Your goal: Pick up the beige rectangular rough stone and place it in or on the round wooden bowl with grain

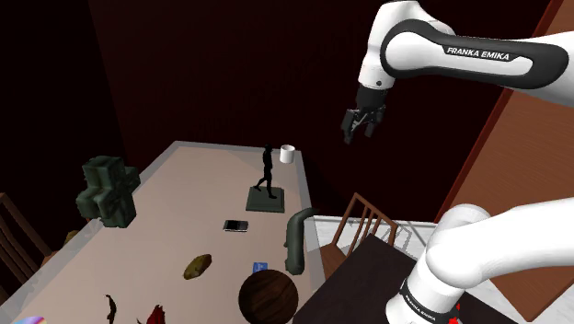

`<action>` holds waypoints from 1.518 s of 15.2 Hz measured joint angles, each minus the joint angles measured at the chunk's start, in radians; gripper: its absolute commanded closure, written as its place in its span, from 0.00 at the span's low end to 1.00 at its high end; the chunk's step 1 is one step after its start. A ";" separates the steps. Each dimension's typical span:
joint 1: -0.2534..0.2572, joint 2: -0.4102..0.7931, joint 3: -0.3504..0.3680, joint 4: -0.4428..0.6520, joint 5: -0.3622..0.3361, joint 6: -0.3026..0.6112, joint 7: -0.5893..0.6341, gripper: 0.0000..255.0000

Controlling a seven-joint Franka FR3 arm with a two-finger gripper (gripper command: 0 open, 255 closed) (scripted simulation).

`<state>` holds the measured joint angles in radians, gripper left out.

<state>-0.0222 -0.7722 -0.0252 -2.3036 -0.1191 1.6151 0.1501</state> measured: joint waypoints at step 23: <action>0.037 0.362 0.409 -0.134 0.164 0.445 0.628 0.00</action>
<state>0.0148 -0.4107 0.3836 -2.4374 0.0450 2.0602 0.7785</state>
